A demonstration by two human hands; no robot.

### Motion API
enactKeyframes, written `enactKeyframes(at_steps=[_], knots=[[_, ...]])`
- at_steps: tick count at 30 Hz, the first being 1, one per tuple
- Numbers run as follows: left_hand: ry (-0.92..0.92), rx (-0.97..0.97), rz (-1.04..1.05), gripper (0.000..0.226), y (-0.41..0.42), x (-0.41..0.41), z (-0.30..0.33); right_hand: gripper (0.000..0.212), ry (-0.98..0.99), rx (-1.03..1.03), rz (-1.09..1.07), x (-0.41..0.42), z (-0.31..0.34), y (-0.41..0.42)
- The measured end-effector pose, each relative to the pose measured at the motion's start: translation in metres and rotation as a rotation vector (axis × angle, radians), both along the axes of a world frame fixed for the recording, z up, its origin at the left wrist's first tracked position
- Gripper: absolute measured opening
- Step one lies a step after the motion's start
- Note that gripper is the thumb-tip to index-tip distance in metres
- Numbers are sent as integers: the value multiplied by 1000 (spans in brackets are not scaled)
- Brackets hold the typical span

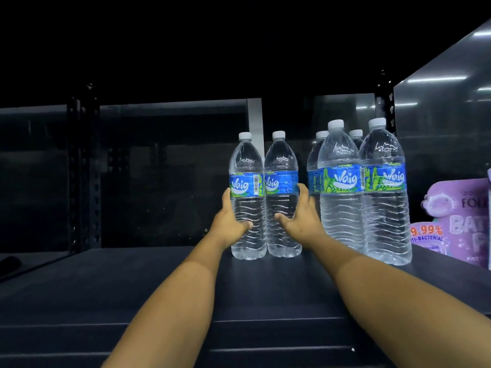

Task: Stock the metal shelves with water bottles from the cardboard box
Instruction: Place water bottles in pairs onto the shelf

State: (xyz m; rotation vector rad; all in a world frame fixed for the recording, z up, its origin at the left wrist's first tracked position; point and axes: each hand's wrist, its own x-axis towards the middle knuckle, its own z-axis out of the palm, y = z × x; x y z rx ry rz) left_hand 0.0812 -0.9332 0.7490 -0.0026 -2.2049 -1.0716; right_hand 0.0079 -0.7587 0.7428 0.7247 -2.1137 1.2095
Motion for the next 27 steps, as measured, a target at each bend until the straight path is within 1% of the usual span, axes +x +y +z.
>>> enactKeyframes(at_steps=[4,7,9,13,17,19,22,27], knots=[[37,-28,32,105,5,-1,0,96,-17,-2,8,-2,-1,1],[44,-30,23,107,0,-5,-1,111,-13,16,-69,-2,0,-5],[28,-10,-11,107,-1,-6,-2,116,-2,28,-136,-1,0,-9],[-23,1,-46,106,0,-9,-2,110,29,7,-136,-3,2,-6],[14,-35,2,107,-2,-9,-3,93,29,-7,-35,-3,0,-2],[44,-57,27,107,0,-9,-3,90,24,-27,6,-3,-1,-1],[56,-77,48,110,1,-10,-3,91,27,-39,20,-3,-1,1],[60,-60,5,114,-5,-10,-3,108,-6,-3,-27,-1,-2,-3]])
